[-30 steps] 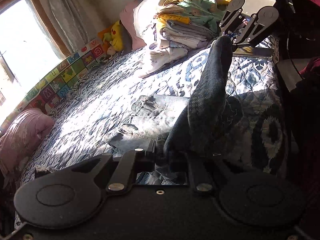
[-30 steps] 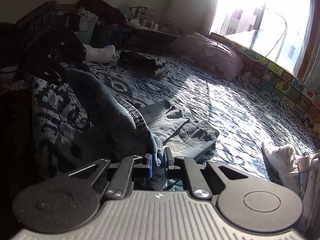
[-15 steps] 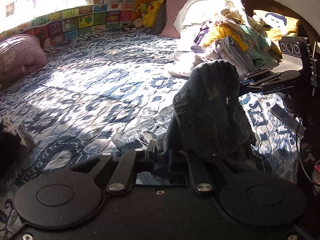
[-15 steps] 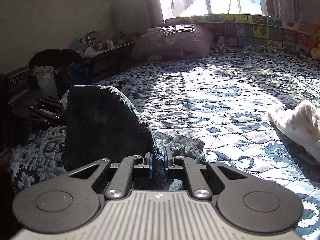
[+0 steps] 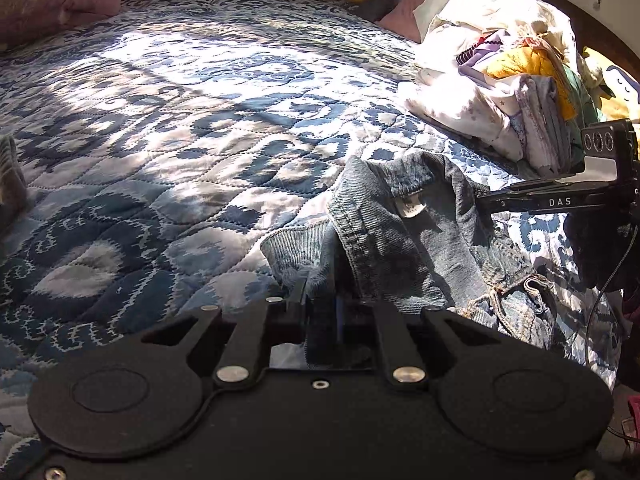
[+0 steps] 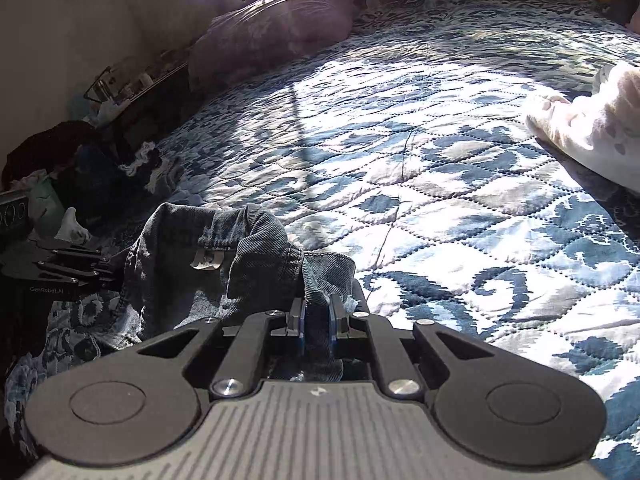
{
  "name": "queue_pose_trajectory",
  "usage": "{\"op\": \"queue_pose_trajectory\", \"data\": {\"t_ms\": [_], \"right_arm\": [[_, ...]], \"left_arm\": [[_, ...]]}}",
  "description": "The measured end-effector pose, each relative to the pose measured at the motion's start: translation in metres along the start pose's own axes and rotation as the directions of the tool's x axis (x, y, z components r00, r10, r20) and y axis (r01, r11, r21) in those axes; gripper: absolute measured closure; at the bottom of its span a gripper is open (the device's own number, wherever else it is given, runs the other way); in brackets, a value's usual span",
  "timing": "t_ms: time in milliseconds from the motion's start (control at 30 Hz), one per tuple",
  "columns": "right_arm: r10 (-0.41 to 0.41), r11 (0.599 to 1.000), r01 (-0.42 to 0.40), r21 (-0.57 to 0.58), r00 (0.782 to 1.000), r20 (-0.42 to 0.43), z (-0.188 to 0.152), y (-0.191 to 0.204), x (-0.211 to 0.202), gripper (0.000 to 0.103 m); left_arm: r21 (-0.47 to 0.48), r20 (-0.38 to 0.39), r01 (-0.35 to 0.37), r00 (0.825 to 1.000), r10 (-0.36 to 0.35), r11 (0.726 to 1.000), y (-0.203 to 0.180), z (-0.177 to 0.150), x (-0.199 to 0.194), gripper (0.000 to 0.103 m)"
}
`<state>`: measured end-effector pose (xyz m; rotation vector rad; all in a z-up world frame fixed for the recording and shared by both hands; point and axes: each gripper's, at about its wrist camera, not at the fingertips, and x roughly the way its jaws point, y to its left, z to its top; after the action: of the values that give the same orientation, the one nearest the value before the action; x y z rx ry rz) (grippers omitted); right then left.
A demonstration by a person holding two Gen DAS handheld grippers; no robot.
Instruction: Fold clothes
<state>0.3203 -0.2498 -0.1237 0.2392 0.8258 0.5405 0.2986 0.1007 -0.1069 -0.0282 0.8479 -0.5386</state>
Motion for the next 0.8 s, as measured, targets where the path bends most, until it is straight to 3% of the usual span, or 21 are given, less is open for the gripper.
{"op": "queue_pose_trajectory", "data": {"t_ms": [33,67,100,133,200,267,433,533,567,633,700,767,800], "right_arm": [[-0.011,1.0,0.011,0.016,1.0,0.019,-0.002,-0.001,0.0,0.089],[-0.023,0.999,0.021,0.032,0.999,0.039,-0.004,-0.003,0.0,0.083],[-0.065,0.998,0.064,0.007,0.995,0.076,-0.009,0.001,-0.007,0.073],[-0.106,0.994,0.108,-0.016,0.988,0.114,-0.013,0.005,-0.013,0.071],[-0.126,0.989,0.138,-0.058,0.976,0.178,-0.021,0.013,-0.027,0.071],[-0.086,0.984,0.116,-0.132,0.972,0.219,-0.031,0.027,-0.04,0.071],[0.051,0.937,0.021,-0.349,0.979,0.197,-0.063,0.077,-0.048,0.065],[-0.076,0.887,0.123,-0.446,0.99,0.121,-0.08,0.095,-0.015,0.058],[-0.095,0.878,0.138,-0.458,0.989,0.115,-0.083,0.095,-0.005,0.056],[-0.107,0.872,0.168,-0.46,0.982,0.154,-0.087,0.098,-0.002,0.053],[-0.13,0.869,0.19,-0.457,0.979,0.158,-0.083,0.105,-0.008,0.054],[-0.103,0.853,0.213,-0.477,0.964,0.247,-0.088,0.116,-0.034,0.057],[-0.08,0.867,0.202,-0.455,0.959,0.273,-0.094,0.12,-0.05,0.057]], "left_arm": [[-0.014,0.022,-0.031,0.999,0.031,0.999,0.0,-0.003,-0.001,0.085],[-0.029,0.047,-0.064,0.997,0.065,0.998,0.001,-0.006,-0.002,0.069],[-0.049,0.096,-0.11,0.989,0.114,0.993,0.0,-0.009,-0.011,0.059],[-0.055,0.131,-0.14,0.981,0.146,0.989,-0.002,-0.012,-0.019,0.051],[-0.048,0.209,-0.175,0.961,0.182,0.983,-0.015,-0.023,-0.039,0.051],[-0.014,0.254,-0.183,0.95,0.181,0.983,-0.03,-0.032,-0.05,0.051],[0.139,0.179,-0.142,0.977,0.116,0.98,-0.068,-0.048,-0.019,0.05],[0.23,0.131,-0.115,0.988,0.086,0.966,-0.09,-0.058,0.001,0.046],[0.266,0.144,-0.148,0.983,0.113,0.953,-0.091,-0.064,0.013,0.041],[0.229,0.16,-0.145,0.981,0.109,0.963,-0.085,-0.064,0.016,0.037],[0.199,0.177,-0.14,0.979,0.105,0.97,-0.086,-0.067,0.008,0.04],[0.175,0.194,-0.134,0.976,0.099,0.975,-0.092,-0.071,-0.007,0.044],[0.163,0.203,-0.131,0.974,0.097,0.978,-0.095,-0.074,-0.015,0.044]]}}
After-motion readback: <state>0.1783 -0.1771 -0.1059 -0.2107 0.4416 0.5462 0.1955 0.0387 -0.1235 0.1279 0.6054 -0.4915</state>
